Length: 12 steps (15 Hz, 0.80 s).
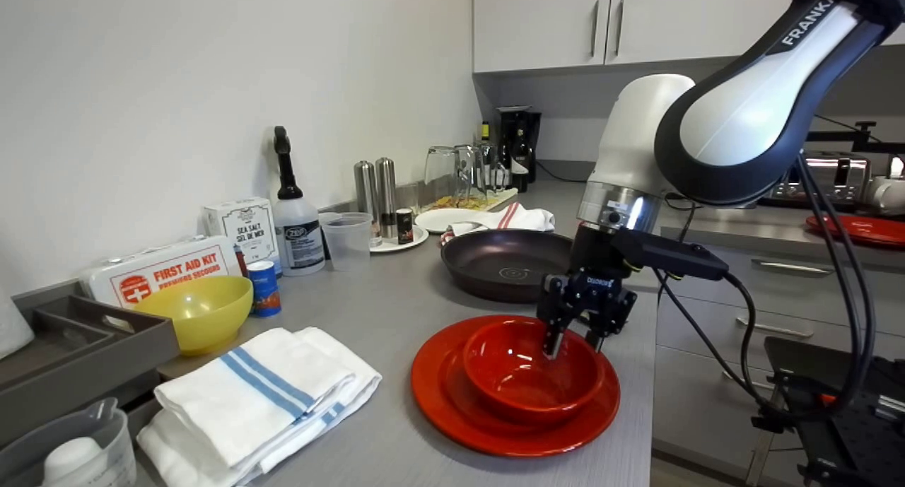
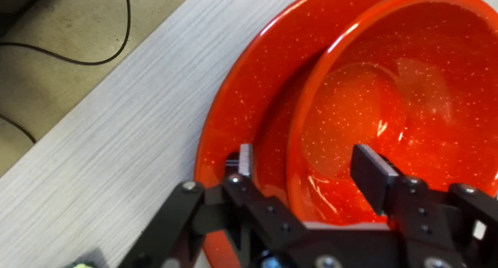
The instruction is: Pick up the bowl and put it on the plate
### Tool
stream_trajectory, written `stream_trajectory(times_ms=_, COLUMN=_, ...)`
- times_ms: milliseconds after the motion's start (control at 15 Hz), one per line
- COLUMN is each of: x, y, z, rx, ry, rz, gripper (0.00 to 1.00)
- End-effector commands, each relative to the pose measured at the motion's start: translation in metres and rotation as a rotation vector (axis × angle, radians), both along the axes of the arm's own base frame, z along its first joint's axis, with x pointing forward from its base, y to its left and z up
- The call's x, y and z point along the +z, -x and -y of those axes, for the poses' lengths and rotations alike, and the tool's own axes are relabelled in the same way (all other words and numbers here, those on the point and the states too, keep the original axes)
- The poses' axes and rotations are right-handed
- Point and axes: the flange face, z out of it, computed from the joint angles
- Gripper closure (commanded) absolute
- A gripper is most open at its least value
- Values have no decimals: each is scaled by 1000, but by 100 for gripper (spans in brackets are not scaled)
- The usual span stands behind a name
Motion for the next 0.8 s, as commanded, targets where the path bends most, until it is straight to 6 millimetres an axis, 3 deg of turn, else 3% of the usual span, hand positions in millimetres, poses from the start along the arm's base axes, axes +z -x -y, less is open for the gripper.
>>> stream_trajectory(times_ms=0, x=13, y=-7, z=-1, rx=2, ry=-4, rz=30, gripper=0)
stream_trajectory(times_ms=400, x=47, y=-21, z=0, rx=23, ry=61, rz=85, gripper=0)
stream_trajectory(times_ms=733, x=75, y=-50, z=14, rx=-76, ry=144, rz=133, gripper=0)
